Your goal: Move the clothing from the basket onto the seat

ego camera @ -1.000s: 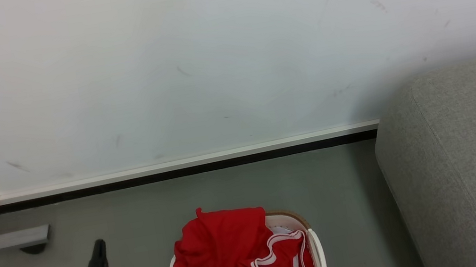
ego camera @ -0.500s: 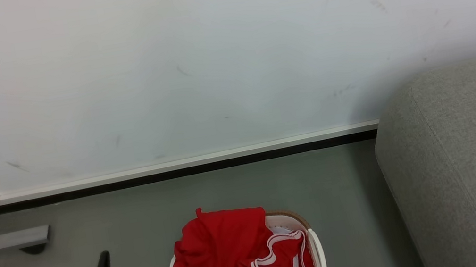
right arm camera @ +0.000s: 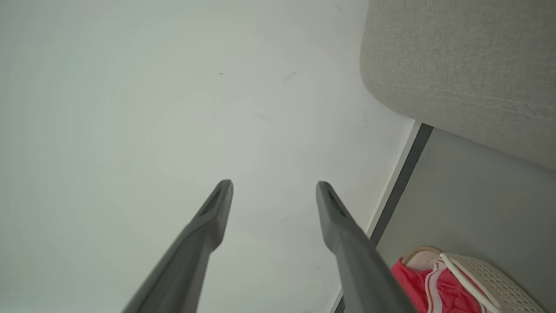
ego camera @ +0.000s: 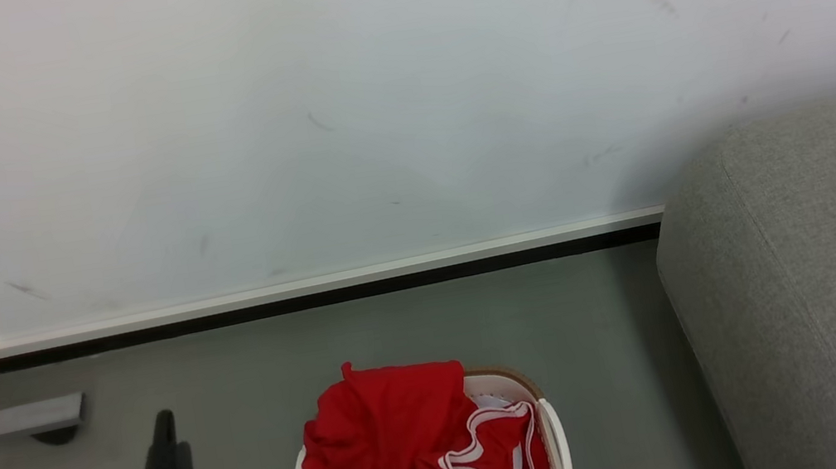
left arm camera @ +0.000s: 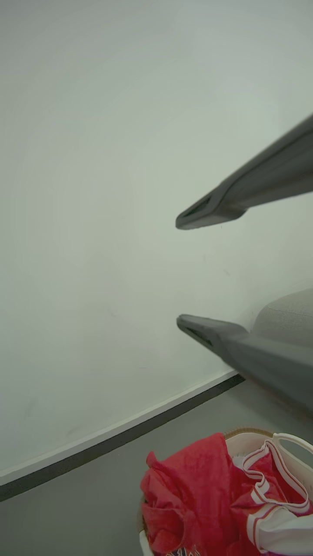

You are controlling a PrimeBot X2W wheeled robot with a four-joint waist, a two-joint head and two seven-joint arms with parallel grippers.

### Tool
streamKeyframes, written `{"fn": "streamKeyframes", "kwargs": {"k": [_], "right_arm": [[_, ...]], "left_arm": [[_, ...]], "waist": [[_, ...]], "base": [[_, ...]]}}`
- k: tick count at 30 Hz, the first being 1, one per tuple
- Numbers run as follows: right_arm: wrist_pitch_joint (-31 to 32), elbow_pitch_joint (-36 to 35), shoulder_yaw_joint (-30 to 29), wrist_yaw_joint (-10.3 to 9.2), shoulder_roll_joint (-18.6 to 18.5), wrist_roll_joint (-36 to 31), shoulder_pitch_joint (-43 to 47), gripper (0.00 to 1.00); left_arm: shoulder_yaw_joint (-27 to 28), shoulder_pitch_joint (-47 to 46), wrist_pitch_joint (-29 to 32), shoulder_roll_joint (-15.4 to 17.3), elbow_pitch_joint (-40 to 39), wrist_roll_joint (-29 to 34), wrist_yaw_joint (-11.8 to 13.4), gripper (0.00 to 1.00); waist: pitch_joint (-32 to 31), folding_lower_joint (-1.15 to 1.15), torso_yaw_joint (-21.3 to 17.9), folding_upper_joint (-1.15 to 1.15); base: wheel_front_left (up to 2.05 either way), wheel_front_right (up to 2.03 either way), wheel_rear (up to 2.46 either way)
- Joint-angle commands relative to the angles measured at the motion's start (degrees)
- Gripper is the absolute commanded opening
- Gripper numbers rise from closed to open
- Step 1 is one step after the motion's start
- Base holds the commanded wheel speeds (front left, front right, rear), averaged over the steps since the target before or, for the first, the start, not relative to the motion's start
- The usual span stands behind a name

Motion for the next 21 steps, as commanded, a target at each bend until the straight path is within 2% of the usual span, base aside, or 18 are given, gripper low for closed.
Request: {"fn": "streamKeyframes", "kwargs": {"k": [1,14,18,20,21], "right_arm": [[-0.66,-1.88,0.1,0.01,-1.03,-2.42,-0.89,1.0],[-3.63,-4.32,1.95,0.02,-2.2,-22.11,0.41,1.0],[-4.29,-4.67,2.55,0.02,-2.87,-26.73,0.99,1.0],[-4.29,-4.67,2.55,0.02,-2.87,-26.73,0.99,1.0],[-5.28,-4.77,3.05,0.02,-3.55,-33.33,2.04,1.0]], "left_arm": [[0.49,-1.73,-0.76,0.39,-1.86,3.26,-0.24,1.0],[-0.44,-0.62,-3.72,0.48,-5.08,25.94,0.51,1.0],[-1.14,-0.3,-4.37,0.58,-5.6,30.74,1.2,1.0],[-1.14,-0.3,-4.37,0.58,-5.6,30.74,1.2,1.0],[-2.65,0.38,-5.36,1.33,-6.29,36.98,2.86,1.0]], "waist": [[0.06,0.0,-0.03,0.0],[0.23,0.0,-0.31,0.0],[0.16,0.0,-0.35,0.0],[0.16,0.0,-0.35,0.0],[-0.02,0.0,-0.46,0.0]], "base": [[0.0,0.0,0.0],[0.0,0.0,0.0],[0.0,0.0,0.0],[0.0,0.0,0.0],[0.0,0.0,0.0]]}}
